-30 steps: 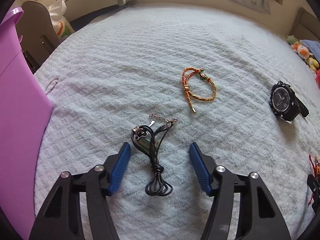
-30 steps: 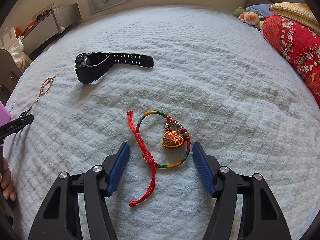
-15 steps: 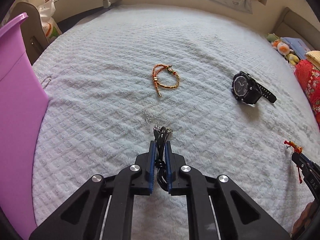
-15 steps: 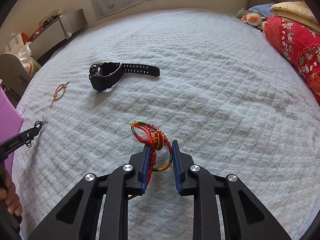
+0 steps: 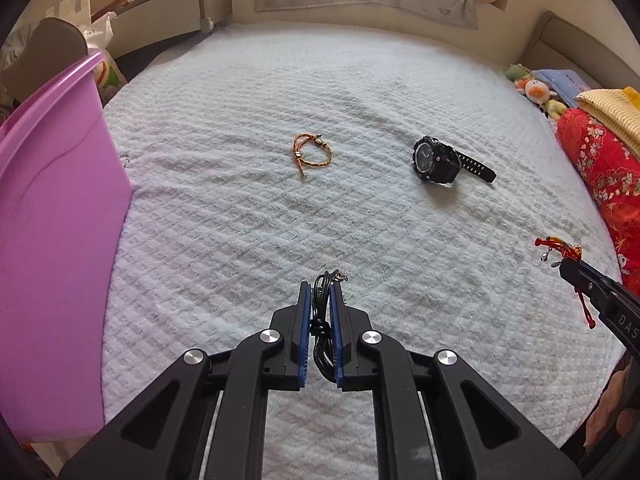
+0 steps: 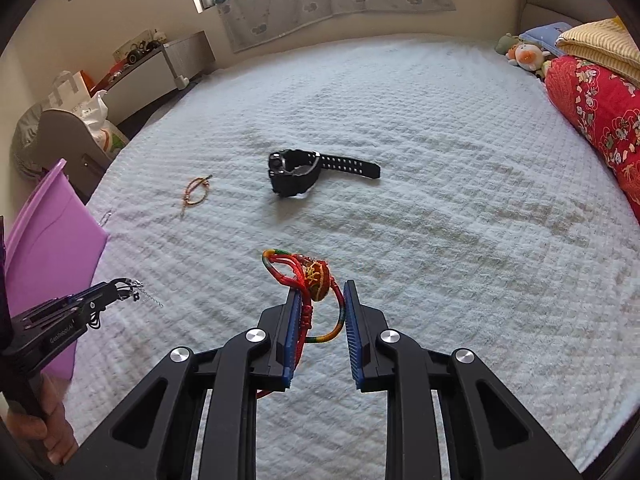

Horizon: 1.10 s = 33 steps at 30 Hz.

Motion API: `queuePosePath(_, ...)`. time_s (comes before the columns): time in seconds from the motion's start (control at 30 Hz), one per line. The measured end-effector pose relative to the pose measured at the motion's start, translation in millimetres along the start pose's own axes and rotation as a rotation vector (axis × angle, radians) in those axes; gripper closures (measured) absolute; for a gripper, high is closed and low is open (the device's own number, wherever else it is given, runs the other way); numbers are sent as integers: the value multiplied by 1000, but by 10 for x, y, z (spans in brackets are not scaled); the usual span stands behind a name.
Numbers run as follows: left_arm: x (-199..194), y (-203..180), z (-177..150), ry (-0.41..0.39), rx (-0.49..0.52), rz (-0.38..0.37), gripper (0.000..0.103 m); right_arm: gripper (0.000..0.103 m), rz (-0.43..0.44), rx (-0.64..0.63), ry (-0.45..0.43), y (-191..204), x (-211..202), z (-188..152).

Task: Organize jewelry
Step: 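Carry the black cord necklace and heart-charm bracelet over the pink tub with both tools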

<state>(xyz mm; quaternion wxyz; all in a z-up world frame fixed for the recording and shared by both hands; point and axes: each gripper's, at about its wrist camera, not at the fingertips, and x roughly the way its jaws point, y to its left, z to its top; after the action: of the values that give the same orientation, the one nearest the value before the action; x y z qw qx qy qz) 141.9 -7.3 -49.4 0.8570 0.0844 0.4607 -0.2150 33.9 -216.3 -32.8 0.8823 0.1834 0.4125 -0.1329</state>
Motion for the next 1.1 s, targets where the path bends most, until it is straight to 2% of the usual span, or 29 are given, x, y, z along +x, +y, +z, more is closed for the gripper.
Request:
queuePosePath(0.3, -633, 282, 56, -77, 19, 7, 93, 82, 76, -41, -45, 650, -418, 45)
queuePosePath(0.63, -1269, 782, 251, -171, 40, 62, 93, 82, 178, -94, -105, 1591, -700, 208)
queuePosePath(0.9, -1624, 1430, 404, -207, -31, 127, 93, 82, 264, -162, -127, 2417, -793, 388)
queuePosePath(1.1, -1751, 1950, 399, -214, -61, 193, 93, 82, 335, -209, -119, 3069, -777, 409)
